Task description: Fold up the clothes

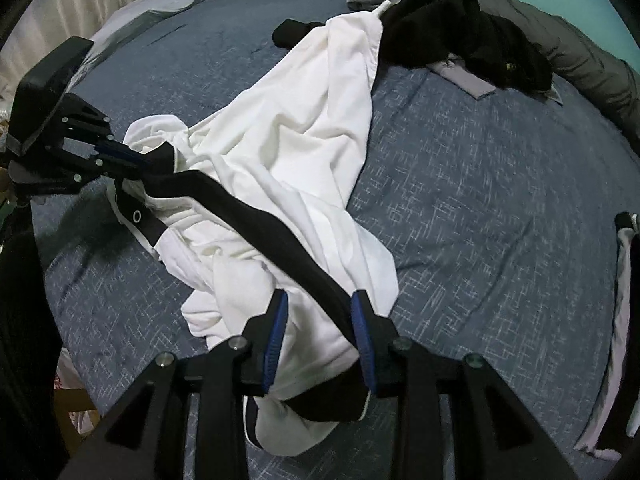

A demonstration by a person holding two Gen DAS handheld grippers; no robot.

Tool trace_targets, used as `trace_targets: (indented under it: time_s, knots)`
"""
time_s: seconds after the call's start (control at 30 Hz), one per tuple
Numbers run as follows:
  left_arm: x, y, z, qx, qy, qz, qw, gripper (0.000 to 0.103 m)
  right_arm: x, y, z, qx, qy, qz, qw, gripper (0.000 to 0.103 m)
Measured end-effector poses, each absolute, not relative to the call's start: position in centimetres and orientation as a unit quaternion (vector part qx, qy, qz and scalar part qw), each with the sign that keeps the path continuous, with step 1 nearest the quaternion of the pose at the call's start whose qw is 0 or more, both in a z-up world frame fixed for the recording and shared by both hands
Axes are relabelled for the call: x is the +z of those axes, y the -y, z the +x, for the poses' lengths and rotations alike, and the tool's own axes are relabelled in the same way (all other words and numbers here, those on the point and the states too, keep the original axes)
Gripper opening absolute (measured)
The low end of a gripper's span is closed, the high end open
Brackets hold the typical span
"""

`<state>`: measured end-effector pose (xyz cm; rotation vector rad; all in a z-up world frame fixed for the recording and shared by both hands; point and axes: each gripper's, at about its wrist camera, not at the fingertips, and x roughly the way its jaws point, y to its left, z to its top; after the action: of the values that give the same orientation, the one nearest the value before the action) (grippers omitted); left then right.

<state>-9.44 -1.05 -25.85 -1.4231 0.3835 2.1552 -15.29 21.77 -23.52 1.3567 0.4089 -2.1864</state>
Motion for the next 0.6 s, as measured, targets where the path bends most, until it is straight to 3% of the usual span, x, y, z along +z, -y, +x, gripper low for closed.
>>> trace_targets:
  time_s: [0.07, 0.17, 0.33, 0.5, 0.6]
  knots:
    - [-25.0, 2.2, -9.5, 0.805, -0.101, -0.53, 0.247, 0.006, -23.5, -22.0, -15.2, -0.81, -0.149, 0.503, 0.261, 0.015]
    - [-24.4, 3.3, -9.7, 0.81, -0.051, -0.54, 0.223, 0.005, -23.5, -22.3, -15.1, -0.813, -0.146, 0.503, 0.255, 0.004]
    - [-23.9, 4.6, -8.9, 0.807, 0.006, -0.558, 0.194, 0.005, -22.0, -22.9, -14.7, -0.837, -0.139, 0.471, 0.242, 0.002]
    - [-24.0, 2.9, -8.5, 0.797, -0.054, -0.574, 0.178, 0.008, -22.1, -22.7, -14.6, -0.833, -0.141, 0.474, 0.248, 0.002]
    - [-23.5, 2.0, -8.4, 0.801, -0.096, -0.564, 0.177, 0.017, -22.4, -22.7, -14.5, -0.829, -0.14, 0.48, 0.252, 0.002]
